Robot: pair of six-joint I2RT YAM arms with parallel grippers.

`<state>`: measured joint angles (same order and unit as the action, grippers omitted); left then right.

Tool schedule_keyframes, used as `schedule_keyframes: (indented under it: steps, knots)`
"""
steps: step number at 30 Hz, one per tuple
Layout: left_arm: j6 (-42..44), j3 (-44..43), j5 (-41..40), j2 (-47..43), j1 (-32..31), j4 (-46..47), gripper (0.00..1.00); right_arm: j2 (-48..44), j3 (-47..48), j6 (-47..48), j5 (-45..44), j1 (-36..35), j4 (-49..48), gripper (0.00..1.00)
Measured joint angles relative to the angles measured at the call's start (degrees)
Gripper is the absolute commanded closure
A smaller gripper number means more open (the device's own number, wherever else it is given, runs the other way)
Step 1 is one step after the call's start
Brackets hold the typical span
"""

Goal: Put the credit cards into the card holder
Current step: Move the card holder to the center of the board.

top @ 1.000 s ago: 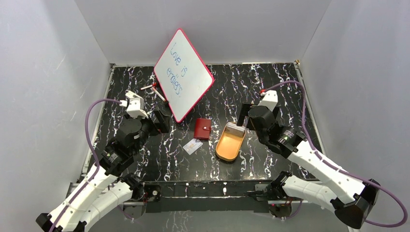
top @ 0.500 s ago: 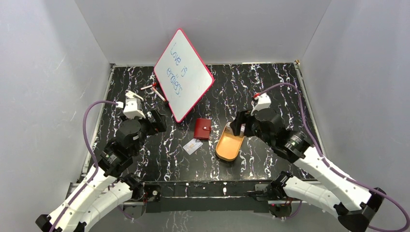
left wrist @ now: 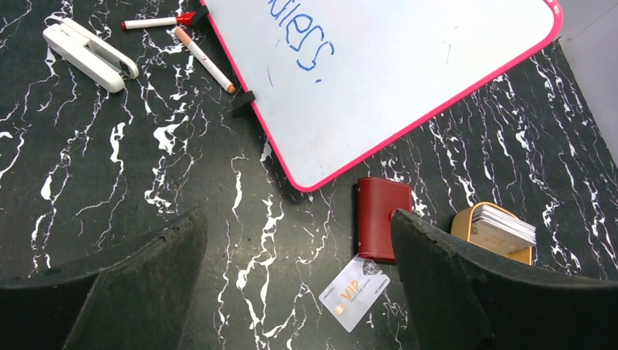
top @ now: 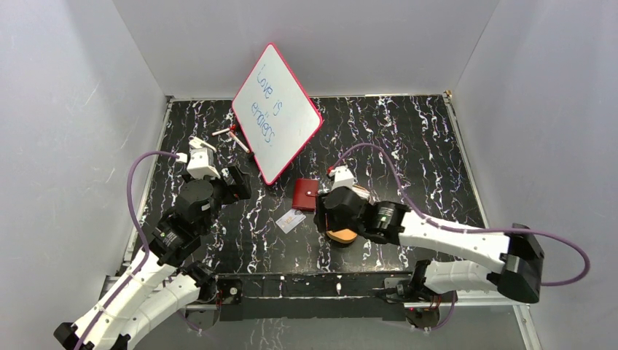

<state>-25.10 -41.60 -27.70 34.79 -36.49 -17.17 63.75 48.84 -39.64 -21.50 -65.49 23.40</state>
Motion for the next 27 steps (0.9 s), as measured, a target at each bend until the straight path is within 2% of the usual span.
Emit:
schedule_keyframes:
  steps: [4,10,19,27]
  knots:
    - [0.0,0.0,0.0,0.1,0.0,-0.1,0.08,6.6,0.0,-4.9,-5.4,-2.2,0.4,0.45]
    - [0.0,0.0,-0.1,0.2,0.0,-0.4,0.08,12.2,0.0,-9.4,-10.3,-1.4,0.5,0.47]
    - [0.0,0.0,0.0,0.4,0.0,-0.8,0.08,15.5,0.0,-11.3,-10.3,2.8,-0.3,0.48]
    - [0.0,0.0,0.0,0.5,0.0,-0.9,0.08,16.5,2.3,-9.6,-9.6,1.9,-1.3,0.48]
